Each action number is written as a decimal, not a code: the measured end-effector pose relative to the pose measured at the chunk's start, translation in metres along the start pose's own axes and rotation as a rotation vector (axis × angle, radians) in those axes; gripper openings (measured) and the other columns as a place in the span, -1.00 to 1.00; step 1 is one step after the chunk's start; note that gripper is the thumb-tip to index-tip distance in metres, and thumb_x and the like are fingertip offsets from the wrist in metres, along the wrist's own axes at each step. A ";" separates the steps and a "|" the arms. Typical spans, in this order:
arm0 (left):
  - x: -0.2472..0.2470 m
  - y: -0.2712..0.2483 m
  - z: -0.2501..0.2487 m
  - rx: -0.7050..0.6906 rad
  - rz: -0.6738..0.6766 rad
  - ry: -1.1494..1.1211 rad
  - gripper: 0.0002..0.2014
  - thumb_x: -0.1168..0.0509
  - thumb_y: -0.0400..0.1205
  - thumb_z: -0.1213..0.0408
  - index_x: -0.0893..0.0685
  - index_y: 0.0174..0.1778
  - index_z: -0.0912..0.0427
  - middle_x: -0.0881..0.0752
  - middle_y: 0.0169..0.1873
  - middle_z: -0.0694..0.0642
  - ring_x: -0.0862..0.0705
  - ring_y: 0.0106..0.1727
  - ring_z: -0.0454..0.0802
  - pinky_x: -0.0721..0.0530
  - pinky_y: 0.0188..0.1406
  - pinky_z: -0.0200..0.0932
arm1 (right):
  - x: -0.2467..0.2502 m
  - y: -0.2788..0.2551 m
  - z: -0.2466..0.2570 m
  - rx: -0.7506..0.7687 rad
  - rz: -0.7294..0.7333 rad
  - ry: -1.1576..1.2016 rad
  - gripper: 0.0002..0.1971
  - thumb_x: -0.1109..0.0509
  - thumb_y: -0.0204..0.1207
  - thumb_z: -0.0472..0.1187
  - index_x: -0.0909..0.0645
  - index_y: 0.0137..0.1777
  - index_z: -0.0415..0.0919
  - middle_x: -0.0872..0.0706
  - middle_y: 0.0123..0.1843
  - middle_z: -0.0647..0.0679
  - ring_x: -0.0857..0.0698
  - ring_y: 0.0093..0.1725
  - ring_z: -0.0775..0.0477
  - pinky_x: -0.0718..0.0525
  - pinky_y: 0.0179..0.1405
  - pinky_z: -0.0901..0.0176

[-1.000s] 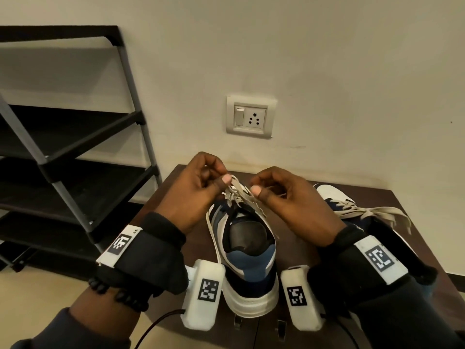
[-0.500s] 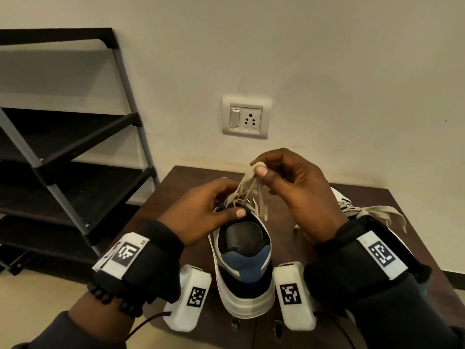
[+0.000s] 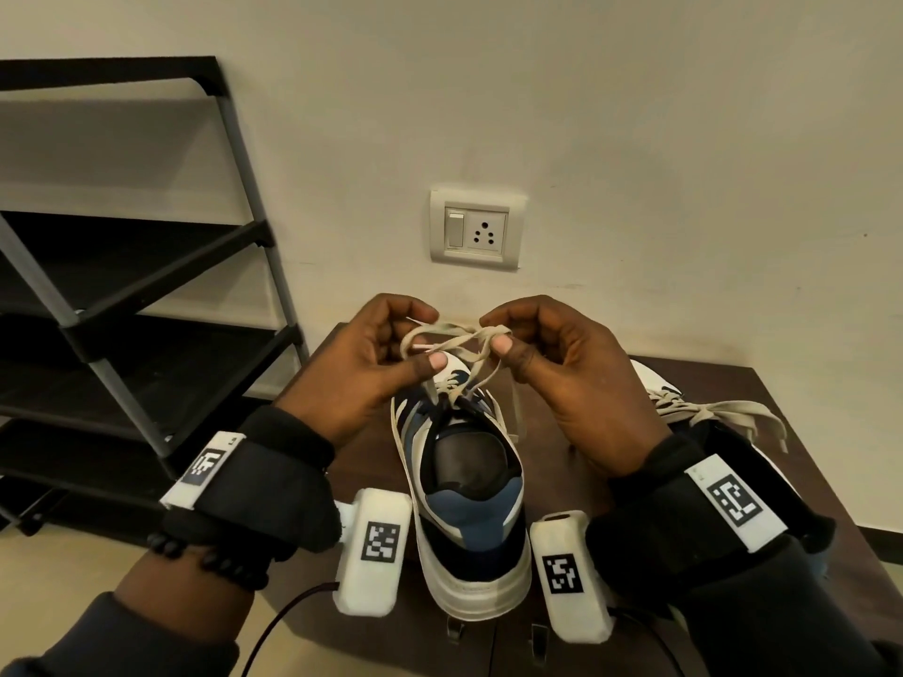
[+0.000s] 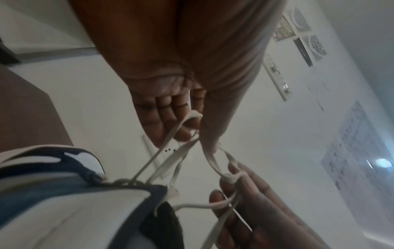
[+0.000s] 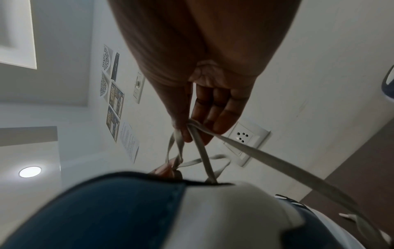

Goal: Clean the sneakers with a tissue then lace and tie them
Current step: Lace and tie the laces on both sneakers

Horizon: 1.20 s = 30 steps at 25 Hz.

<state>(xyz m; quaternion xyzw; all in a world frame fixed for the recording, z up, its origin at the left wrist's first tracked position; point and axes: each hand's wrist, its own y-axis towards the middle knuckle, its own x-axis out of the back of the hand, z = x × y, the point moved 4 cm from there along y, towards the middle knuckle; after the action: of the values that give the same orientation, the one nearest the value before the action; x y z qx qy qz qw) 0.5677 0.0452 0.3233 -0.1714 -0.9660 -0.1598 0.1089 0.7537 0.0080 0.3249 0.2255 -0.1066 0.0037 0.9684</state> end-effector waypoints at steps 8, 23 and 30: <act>0.047 -0.002 0.010 -0.001 -0.373 -0.349 -0.62 -0.27 0.59 0.47 -0.50 0.31 0.11 -0.62 -0.23 0.04 -0.68 -0.27 -0.13 -0.76 -0.18 -0.15 | 0.011 -0.002 0.001 0.009 -0.142 0.025 -0.83 -0.31 0.62 -0.32 -0.66 0.14 -0.16 -0.80 -0.09 -0.03 -0.75 -0.17 0.09 -0.62 -0.26 0.41; -0.022 -0.007 -0.003 -0.179 0.147 0.660 -0.86 -0.38 0.58 0.07 -0.70 0.03 -0.11 -0.70 -0.01 -0.21 -0.57 0.13 -0.19 -0.56 0.19 0.07 | 0.031 -0.007 0.058 0.092 -0.084 -0.380 -0.89 -0.37 0.58 -0.08 -0.70 0.04 0.10 -0.74 -0.10 0.14 -0.66 -0.33 -0.04 -0.65 -0.25 0.23; -0.006 -0.008 -0.012 -0.117 -0.022 0.188 -0.83 -0.31 0.65 0.31 -0.65 0.12 0.00 -0.74 -0.12 0.07 -0.73 -0.05 0.02 -0.71 0.09 0.18 | 0.038 -0.006 0.040 0.015 0.037 -0.528 -0.86 -0.33 0.56 0.06 -0.69 -0.01 0.13 -0.73 -0.16 0.19 -0.67 -0.24 0.17 -0.62 -0.19 0.28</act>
<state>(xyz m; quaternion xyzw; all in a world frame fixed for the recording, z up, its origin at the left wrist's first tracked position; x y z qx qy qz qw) 0.5720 0.0323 0.3305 -0.1510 -0.9424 -0.2324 0.1872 0.7834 -0.0162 0.3651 0.2239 -0.3595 -0.0365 0.9052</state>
